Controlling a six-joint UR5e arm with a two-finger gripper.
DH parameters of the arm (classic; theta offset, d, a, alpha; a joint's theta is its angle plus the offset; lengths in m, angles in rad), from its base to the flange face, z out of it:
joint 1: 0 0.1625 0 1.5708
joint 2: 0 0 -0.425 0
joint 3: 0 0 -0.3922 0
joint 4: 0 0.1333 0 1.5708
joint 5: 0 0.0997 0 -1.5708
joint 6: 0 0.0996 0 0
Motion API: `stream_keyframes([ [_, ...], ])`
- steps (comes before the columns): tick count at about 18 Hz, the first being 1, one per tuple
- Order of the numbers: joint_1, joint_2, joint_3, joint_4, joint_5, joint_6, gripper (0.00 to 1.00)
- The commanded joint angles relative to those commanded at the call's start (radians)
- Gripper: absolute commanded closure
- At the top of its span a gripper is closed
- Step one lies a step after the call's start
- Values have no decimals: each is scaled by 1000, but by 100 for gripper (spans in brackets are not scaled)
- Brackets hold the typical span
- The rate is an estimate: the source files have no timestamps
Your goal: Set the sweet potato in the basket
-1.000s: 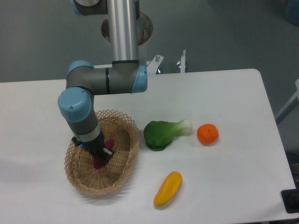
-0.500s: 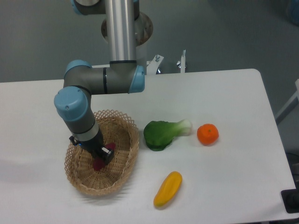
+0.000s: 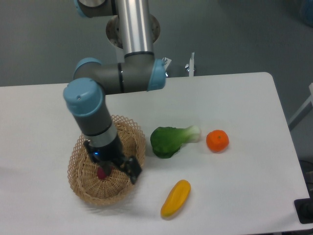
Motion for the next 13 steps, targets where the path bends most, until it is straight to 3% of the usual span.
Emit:
stream_keyframes([
  [2,54,2,40,-3,-5,5,0],
  [7,199,38,54,-8,-110,98,0],
  [13,373,100,32,-127,-235,325,0],
])
